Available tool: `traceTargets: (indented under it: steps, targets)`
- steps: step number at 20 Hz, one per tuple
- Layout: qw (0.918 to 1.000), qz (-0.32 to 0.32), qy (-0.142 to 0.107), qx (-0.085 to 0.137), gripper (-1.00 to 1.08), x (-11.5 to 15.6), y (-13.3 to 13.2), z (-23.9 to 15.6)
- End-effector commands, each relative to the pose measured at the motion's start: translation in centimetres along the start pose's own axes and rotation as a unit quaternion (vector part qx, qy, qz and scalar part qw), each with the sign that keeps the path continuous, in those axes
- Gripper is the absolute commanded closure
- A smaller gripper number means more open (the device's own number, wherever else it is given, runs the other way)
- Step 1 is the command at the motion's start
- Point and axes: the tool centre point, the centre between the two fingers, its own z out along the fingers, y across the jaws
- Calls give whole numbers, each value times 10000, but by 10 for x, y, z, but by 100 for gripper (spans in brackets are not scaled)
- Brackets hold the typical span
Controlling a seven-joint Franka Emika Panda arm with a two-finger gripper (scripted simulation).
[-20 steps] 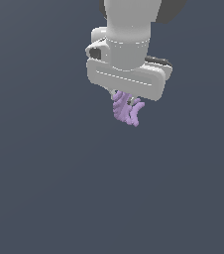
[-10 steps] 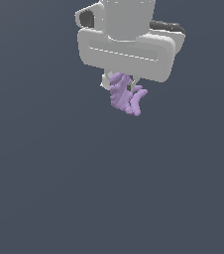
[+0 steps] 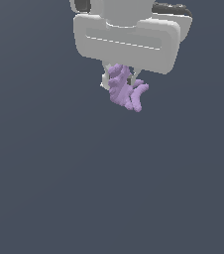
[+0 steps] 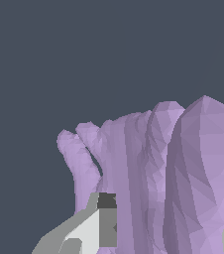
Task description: Pick up the object and move it to a goal position.
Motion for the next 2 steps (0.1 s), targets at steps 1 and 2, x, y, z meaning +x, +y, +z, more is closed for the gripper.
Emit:
traceTargets:
  steps: [1, 2]
  targets:
    - [10000, -1, -1, -1, 108, 1, 0, -1]
    - [10000, -1, -1, -1, 108, 1, 0, -1]
